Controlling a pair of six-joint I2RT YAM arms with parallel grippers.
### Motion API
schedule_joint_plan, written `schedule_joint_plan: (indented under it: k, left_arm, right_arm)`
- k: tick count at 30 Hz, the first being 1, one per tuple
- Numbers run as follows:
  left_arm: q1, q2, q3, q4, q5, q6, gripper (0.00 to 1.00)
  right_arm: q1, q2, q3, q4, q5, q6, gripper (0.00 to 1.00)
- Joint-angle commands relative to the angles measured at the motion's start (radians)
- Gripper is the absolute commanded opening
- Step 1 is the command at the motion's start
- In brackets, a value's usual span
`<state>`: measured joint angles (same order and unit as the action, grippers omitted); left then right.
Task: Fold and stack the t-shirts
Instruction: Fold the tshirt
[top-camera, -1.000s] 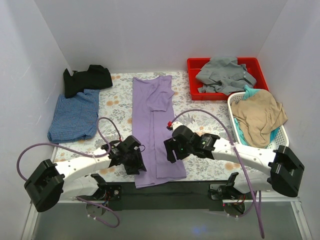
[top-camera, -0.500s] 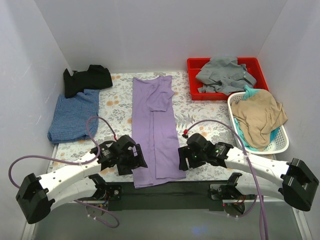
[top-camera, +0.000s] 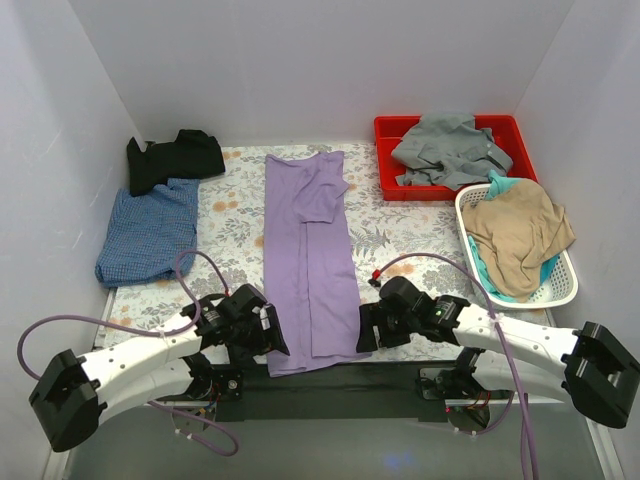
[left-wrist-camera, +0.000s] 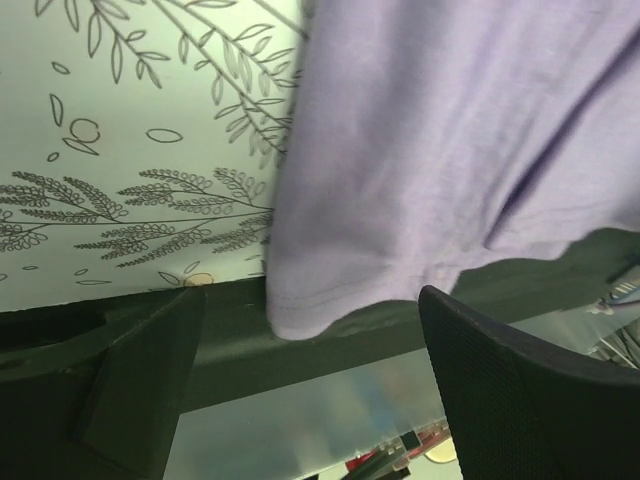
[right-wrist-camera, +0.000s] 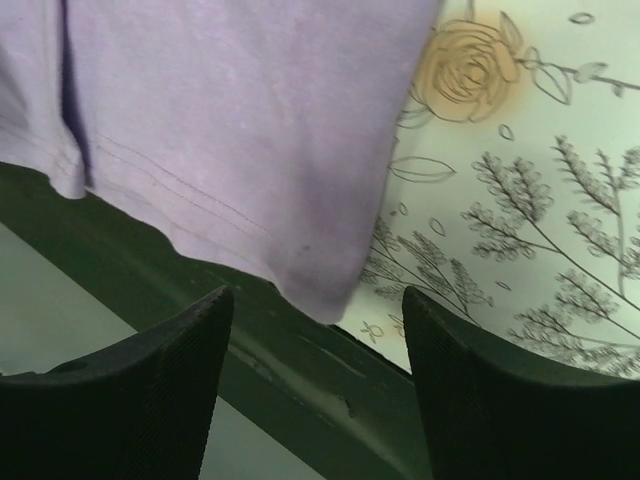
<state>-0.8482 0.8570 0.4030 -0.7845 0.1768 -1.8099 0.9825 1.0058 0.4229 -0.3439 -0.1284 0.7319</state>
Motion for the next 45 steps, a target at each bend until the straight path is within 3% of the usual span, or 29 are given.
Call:
schedule_joint_plan:
  k: [1, 4, 12, 14, 17, 18, 20, 21, 23, 33, 45]
  left_arm:
    - [-0.006, 0.06, 0.005, 0.028, 0.027, 0.014, 0.87]
    - [-0.006, 0.067, -0.013, 0.053, 0.038, 0.018, 0.74]
    - [-0.006, 0.05, -0.007, 0.105, 0.007, -0.015, 0.23]
    - [-0.006, 0.063, -0.019, 0.129, 0.018, -0.017, 0.15]
    - [-0.006, 0.091, -0.029, 0.159, 0.027, -0.016, 0.05]
    - [-0.006, 0.097, -0.027, 0.162, 0.024, -0.014, 0.0]
    - [-0.006, 0.1, -0.023, 0.163, 0.016, -0.008, 0.0]
    - [-0.006, 0.097, -0.018, 0.162, 0.013, -0.008, 0.0]
    - [-0.006, 0.088, -0.009, 0.151, 0.004, -0.003, 0.0]
    - [-0.006, 0.076, 0.187, 0.013, -0.118, 0.024, 0.0]
    - [0.046, 0.252, 0.362, 0.008, -0.273, 0.11, 0.0]
  right_arm:
    - [-0.001, 0.036, -0.01, 0.068, -0.033, 0.021, 0.75]
    - [-0.001, 0.056, -0.012, 0.08, -0.027, 0.02, 0.75]
    - [-0.001, 0.108, -0.036, 0.128, -0.033, 0.046, 0.72]
    - [-0.001, 0.119, -0.044, 0.144, -0.046, 0.055, 0.7]
    - [-0.001, 0.123, -0.053, 0.151, -0.056, 0.063, 0.63]
    - [-0.001, 0.123, -0.058, 0.151, -0.056, 0.067, 0.51]
    - [-0.001, 0.122, -0.059, 0.151, -0.054, 0.064, 0.34]
    - [-0.001, 0.122, -0.058, 0.152, -0.057, 0.058, 0.15]
    - [-0.001, 0.114, -0.05, 0.152, -0.057, 0.047, 0.01]
    - [-0.001, 0.024, 0.056, 0.143, -0.022, -0.022, 0.01]
    - [-0.057, 0.197, 0.321, 0.056, 0.047, -0.233, 0.01]
